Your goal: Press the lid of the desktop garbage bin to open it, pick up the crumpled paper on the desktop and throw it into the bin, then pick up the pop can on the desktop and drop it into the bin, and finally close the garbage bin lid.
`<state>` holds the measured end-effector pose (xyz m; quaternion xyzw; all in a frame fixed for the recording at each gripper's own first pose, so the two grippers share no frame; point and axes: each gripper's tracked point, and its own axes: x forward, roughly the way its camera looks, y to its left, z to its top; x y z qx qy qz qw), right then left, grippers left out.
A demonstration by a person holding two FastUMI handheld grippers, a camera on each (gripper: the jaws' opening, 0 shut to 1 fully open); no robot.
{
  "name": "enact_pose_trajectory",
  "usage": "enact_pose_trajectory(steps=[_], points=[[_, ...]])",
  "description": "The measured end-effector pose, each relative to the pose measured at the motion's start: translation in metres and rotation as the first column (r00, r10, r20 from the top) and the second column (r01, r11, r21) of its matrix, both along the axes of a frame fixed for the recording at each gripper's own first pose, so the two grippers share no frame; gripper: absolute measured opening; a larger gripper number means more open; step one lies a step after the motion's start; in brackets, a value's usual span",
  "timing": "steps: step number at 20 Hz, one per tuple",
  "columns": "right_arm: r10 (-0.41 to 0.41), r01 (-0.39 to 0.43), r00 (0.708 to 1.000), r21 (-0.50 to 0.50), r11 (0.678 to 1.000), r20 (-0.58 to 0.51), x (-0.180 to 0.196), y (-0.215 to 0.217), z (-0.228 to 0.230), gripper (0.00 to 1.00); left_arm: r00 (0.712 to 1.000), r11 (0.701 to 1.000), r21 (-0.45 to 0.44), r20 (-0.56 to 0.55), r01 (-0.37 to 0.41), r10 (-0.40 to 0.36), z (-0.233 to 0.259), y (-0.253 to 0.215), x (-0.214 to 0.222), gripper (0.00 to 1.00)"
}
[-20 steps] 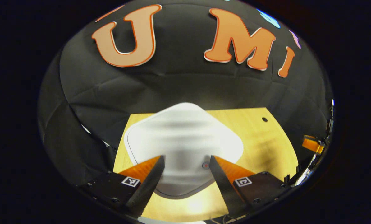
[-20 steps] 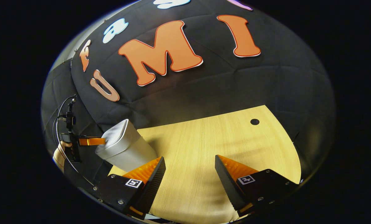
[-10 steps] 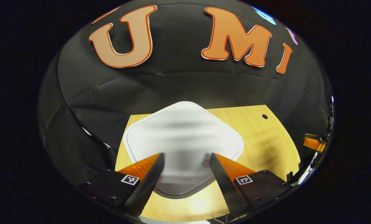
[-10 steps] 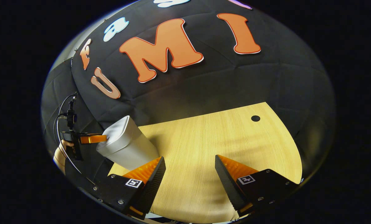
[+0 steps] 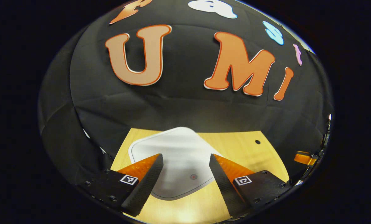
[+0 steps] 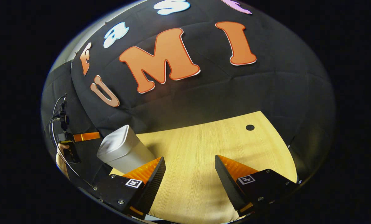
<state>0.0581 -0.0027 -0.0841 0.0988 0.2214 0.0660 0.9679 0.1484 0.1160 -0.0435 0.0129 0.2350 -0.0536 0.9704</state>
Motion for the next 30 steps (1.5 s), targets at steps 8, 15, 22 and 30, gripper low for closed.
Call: enact_pose_trajectory(steps=[8, 15, 22, 30], points=[[-0.028, 0.043, 0.984, -0.082, 0.996, 0.178, 0.010, 0.009, 0.061, 0.95, 0.977, 1.000, 0.004, 0.214, 0.010, -0.010, 0.035, -0.062, -0.011, 0.96], [-0.087, 0.147, 0.929, -0.144, 0.979, 0.359, -0.005, 0.007, 0.099, 0.95, 0.954, 0.999, -0.028, 0.299, 0.029, -0.019, 0.029, -0.097, -0.037, 0.95], [-0.090, 0.171, 0.916, -0.176, 0.969, 0.391, -0.024, 0.005, 0.084, 0.95, 0.940, 0.989, -0.082, 0.328, 0.127, -0.093, 0.004, -0.151, -0.069, 0.93], [-0.106, 0.184, 0.912, -0.163, 0.969, 0.396, -0.028, -0.010, 0.089, 0.95, 0.934, 0.994, -0.034, 0.346, 0.108, -0.090, 0.003, -0.165, -0.073, 0.94]])
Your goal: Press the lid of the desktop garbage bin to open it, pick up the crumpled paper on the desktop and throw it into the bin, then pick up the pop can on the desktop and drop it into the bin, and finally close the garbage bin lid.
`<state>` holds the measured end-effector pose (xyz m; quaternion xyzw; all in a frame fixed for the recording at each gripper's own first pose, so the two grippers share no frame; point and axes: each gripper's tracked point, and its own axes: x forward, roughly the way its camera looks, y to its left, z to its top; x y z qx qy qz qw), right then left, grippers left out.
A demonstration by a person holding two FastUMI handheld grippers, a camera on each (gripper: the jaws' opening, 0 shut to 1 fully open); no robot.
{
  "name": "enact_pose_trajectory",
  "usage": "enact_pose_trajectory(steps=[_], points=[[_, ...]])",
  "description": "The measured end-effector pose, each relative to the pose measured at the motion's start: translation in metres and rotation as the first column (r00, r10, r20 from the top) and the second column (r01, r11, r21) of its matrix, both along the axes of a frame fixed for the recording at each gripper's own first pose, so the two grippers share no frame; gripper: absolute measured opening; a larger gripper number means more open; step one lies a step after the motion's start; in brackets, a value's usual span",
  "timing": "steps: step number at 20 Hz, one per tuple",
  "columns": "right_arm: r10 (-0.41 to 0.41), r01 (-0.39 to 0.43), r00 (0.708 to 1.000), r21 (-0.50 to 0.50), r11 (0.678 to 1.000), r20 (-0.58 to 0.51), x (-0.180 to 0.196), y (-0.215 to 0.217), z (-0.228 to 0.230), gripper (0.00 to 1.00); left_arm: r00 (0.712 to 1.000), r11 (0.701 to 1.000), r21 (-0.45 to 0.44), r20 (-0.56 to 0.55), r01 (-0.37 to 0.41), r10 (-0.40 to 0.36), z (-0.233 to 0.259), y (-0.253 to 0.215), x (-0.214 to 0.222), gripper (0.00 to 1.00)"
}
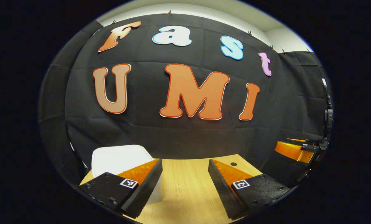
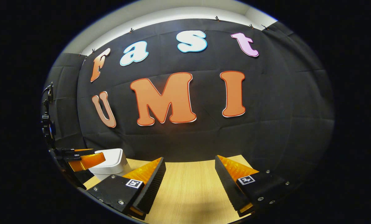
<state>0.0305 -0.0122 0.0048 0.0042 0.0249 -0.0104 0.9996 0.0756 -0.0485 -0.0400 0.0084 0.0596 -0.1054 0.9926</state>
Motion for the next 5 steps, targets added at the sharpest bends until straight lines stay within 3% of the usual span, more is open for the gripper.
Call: enact_pose_trajectory(steps=[5], points=[[0.002, -0.002, 1.000, -0.003, 1.000, -0.003, -0.0009, -0.0035, 0.0003, 0.95, 0.999, 1.000, -0.020, 0.027, -0.023, 0.023, 0.0056, -0.0036, -0.0017, 0.94]])
